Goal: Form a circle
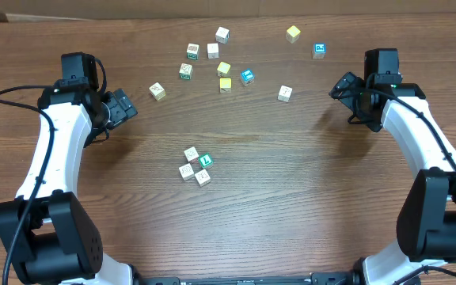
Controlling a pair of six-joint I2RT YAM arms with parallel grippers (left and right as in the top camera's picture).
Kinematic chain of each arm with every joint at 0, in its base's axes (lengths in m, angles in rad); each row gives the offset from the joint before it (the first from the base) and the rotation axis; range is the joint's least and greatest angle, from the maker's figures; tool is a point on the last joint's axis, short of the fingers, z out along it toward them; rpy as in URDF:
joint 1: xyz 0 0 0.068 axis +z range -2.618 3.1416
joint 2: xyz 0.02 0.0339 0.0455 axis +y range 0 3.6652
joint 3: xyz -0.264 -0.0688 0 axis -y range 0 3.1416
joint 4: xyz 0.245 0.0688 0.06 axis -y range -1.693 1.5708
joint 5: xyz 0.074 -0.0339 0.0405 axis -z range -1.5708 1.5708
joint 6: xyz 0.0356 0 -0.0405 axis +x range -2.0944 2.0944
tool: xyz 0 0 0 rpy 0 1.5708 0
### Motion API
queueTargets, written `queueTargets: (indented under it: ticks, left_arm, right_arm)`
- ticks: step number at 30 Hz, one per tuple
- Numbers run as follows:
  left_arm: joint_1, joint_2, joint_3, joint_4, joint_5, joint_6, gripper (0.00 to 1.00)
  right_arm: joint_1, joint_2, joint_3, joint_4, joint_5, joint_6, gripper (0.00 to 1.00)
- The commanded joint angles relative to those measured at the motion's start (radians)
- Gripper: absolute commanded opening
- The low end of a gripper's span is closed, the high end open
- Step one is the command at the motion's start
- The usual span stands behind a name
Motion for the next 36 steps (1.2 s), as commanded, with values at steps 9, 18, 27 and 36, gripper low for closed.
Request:
queueTargets:
  ticks: [9,18,27,36]
  left_arm:
    - [-0.002,0.007,0.016,0.004,-0.012,0.008,1.0]
    - [0.0,-0.011,0.016,0.005,-0.038,0.008,0.99]
    - [-0.001,-0.029,-0.046,0.321,0.055,0.11,0.99]
    - [-0.004,-0.162,-0.36,0.925,0.235,0.203,1.0]
  right_arm:
    - [-0.002,-0.01,0.005,0.003,0.01,-0.007,1.0]
    - [-0.002,-0.01,0.005,0.003,0.01,-0.007,1.0]
    - [-0.002,-0.01,0.005,0.003,0.01,-0.007,1.0]
    - [-0.002,-0.01,0.005,0.003,0.01,-0.007,1.0]
